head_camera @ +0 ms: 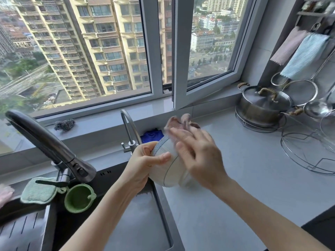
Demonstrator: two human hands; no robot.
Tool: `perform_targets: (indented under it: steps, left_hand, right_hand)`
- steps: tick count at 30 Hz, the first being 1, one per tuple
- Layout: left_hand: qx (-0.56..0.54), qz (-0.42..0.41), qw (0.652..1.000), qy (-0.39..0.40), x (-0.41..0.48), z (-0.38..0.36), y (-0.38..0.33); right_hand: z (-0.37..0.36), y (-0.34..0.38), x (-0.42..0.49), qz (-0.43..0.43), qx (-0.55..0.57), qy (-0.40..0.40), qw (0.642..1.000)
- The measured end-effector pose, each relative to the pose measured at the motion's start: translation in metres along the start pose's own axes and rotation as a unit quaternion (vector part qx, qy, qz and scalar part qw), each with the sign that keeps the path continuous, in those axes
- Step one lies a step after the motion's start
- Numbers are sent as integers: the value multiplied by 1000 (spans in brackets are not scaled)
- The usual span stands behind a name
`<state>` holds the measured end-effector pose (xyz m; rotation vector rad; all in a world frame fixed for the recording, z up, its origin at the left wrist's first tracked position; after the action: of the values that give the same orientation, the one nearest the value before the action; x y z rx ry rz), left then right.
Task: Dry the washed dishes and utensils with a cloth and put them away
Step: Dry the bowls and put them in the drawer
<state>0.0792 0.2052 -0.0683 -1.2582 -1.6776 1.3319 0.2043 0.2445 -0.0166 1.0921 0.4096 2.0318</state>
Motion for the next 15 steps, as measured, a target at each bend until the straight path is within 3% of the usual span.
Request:
perform_targets:
  steps: [1, 2, 4, 5, 7, 9, 12, 15]
  left_hand:
    - [11, -7, 1000, 6, 0, -3, 2]
    - [17, -8, 1000, 6, -1, -5, 3]
    - [18, -10, 1000, -5, 0, -2, 5]
    - [10, -8, 1000, -10, 1, 2, 7]
    - [-30, -3, 1000, -9, 1, 11, 7]
    - [-101, 7, 995, -2, 2, 17, 12]
    - [-220, 30, 975, -6, -2, 22, 25]
    - [-225, 53, 973, 21, -7, 27, 35]
  right_hand:
    - [0, 14, -6, 65, -53, -22, 996]
    - [-3, 16, -4, 75, -51, -24, 996]
    - [-9, -7, 17, -27, 47, 18, 998]
    - [-18, -24, 24, -102, 141, 64, 983]
    - [-35, -54, 26, -246, 336, 148, 897]
    - [-44, -68, 22, -302, 411, 193, 838]
    - [-56, -76, 11, -334, 448, 223, 799]
    - [-61, -74, 6, -327, 464, 224, 793]
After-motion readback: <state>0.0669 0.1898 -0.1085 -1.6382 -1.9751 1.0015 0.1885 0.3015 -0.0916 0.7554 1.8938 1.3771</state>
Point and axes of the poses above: each hand's wrist, its own x-axis towards the middle knuckle, its own z-axis out of the back of the hand, y = z × x, the point moved 10 cm from there along x, towards the middle knuckle, and after that the axes turned 11 degrees about -y, right-handed, at the moved point
